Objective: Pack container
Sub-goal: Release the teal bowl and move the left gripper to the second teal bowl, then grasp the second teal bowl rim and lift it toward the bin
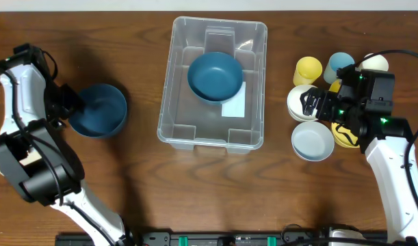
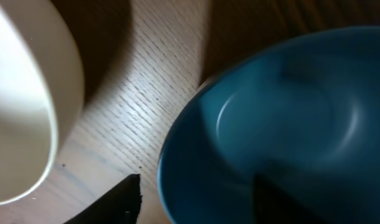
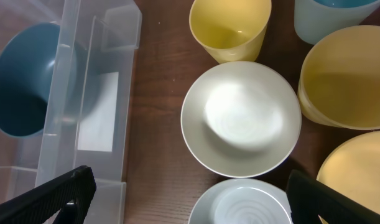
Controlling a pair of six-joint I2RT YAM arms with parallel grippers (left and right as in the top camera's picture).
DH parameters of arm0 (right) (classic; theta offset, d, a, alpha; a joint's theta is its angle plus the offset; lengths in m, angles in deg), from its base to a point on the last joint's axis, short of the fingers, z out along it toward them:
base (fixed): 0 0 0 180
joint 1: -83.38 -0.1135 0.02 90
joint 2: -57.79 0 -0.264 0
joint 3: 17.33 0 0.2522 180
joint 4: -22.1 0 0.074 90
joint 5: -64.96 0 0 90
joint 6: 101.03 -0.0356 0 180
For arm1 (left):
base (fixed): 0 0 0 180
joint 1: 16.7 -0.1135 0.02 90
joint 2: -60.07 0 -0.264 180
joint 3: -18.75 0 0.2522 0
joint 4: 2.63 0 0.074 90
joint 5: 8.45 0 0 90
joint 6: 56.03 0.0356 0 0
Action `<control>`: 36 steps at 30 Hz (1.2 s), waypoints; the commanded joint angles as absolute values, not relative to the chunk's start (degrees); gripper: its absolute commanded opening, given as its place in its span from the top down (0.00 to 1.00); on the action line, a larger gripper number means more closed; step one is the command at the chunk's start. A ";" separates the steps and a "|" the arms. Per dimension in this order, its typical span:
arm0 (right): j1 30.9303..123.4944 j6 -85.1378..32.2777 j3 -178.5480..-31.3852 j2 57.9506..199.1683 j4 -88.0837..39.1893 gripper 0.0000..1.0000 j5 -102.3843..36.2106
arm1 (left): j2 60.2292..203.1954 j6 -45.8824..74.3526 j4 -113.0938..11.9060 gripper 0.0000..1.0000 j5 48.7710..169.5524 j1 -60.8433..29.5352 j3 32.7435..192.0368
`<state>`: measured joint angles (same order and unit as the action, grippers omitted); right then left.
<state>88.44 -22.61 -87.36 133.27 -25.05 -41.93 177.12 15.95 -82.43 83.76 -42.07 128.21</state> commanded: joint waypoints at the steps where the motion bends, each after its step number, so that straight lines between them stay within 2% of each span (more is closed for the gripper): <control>1: 88.57 -23.24 -88.41 133.12 -25.09 0.01 -41.73 | 179.44 16.50 -82.63 0.47 83.15 -42.07 128.24; 3: 88.57 -23.24 -88.41 133.12 -25.07 0.01 -41.73 | 180.44 16.50 -82.21 0.49 83.04 -42.07 128.04; 11: 88.57 -23.24 -88.41 133.12 -25.07 0.01 -41.73 | 180.68 16.52 -78.14 0.71 83.02 -42.07 124.24; 13: 88.57 -23.24 -88.41 133.12 -25.07 0.01 -41.73 | 180.68 16.52 -77.45 0.81 83.04 -42.07 123.21; 14: 88.57 -23.24 -88.41 133.12 -25.07 0.01 -41.73 | 180.68 16.52 -77.31 0.91 83.04 -42.07 122.97; 15: 88.57 -23.24 -88.41 133.12 -25.05 0.01 -41.73 | 180.68 16.52 -77.29 0.94 83.04 -42.07 122.88; 23: 88.57 -23.24 -88.41 133.12 -25.07 0.01 -41.75 | 175.70 16.56 -79.28 0.94 83.09 -42.00 124.72; 28: 88.57 -23.24 -88.41 133.12 -25.05 0.01 -41.73 | 164.77 19.12 -80.64 0.94 87.52 -39.80 125.83; 36: 88.57 -23.24 -88.41 133.12 -24.46 0.01 -41.73 | 146.48 21.92 -78.95 0.94 86.23 -23.14 125.83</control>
